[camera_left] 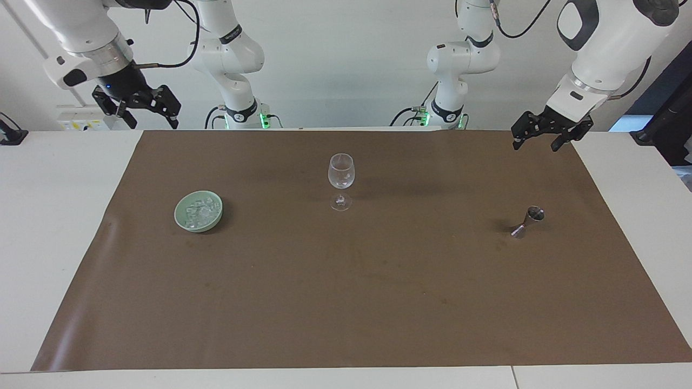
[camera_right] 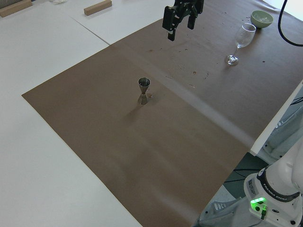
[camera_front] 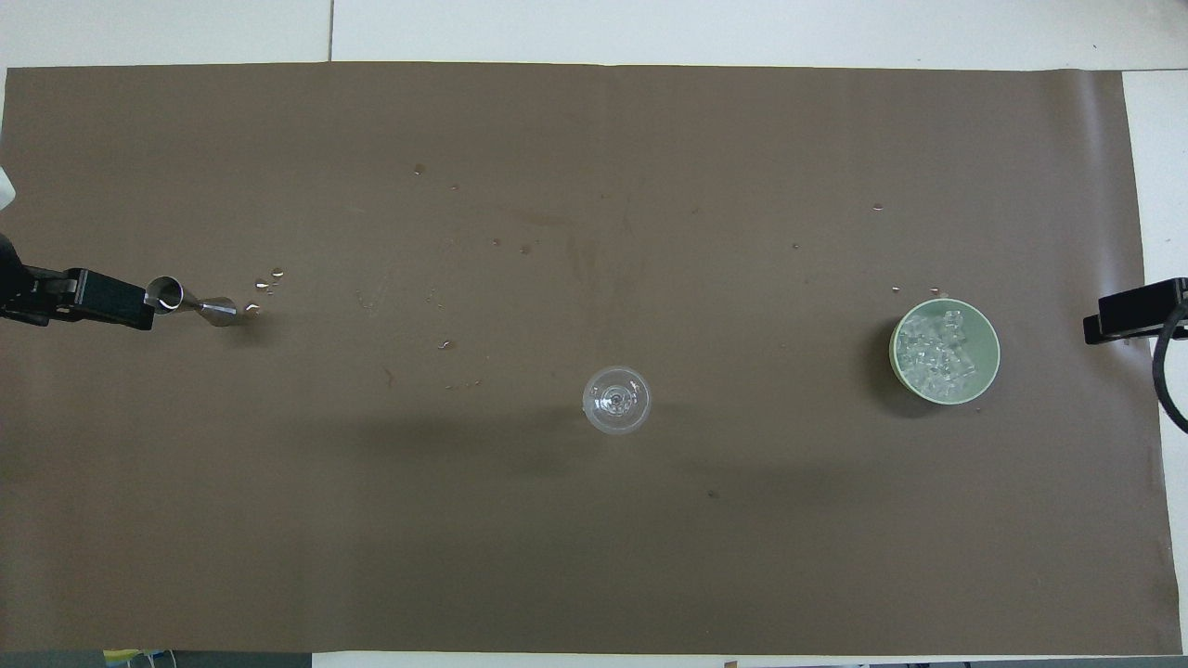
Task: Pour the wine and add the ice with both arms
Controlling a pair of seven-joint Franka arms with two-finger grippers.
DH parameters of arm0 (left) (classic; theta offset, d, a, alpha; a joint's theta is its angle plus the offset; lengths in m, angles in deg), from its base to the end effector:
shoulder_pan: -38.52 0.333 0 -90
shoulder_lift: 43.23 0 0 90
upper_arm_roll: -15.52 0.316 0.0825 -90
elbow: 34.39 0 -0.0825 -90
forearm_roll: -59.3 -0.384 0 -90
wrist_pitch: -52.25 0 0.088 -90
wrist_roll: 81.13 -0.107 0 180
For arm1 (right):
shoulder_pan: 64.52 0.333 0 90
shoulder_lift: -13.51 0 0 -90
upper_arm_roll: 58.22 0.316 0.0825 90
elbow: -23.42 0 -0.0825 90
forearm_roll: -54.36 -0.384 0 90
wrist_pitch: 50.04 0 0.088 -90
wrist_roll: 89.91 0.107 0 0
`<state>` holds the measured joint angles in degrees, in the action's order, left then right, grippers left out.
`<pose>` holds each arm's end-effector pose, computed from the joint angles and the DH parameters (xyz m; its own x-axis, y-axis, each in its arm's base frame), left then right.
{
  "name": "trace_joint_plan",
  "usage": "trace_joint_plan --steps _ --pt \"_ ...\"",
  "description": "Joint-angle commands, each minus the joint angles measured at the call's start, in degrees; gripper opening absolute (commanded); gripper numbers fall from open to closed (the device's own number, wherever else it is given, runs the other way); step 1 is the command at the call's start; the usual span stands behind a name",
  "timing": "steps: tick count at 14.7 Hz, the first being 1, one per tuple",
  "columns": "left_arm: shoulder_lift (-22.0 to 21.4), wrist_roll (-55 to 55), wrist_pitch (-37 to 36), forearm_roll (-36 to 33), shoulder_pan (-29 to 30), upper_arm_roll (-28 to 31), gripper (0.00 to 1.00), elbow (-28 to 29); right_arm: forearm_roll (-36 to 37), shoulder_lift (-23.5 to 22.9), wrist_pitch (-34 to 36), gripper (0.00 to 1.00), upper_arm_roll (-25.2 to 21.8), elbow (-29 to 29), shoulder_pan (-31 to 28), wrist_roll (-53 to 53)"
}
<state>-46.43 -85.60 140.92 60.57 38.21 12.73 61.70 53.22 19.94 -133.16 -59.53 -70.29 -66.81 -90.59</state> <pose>0.5314 -0.0319 0.6029 0.9887 -0.1318 -0.0719 -0.1303 -0.9912 0.0251 0.5054 -0.0302 0.6438 0.9962 -0.0481 -0.0723 -0.0499 -0.9985 -0.0233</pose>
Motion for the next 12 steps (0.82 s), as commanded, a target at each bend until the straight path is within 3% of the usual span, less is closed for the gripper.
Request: trace_joint_plan --steps 1,12 --pt "-1.5 -0.7 1.2 -0.8 0.1 0.1 1.0 1.7 -0.2 1.0 -0.2 1.0 0.2 -1.2 -0.3 -1.3" --pt "-1.5 -0.7 1.2 -0.8 0.1 0.1 1.0 1.7 -0.6 1.0 0.2 1.0 0.1 -1.0 -0.6 -1.5"
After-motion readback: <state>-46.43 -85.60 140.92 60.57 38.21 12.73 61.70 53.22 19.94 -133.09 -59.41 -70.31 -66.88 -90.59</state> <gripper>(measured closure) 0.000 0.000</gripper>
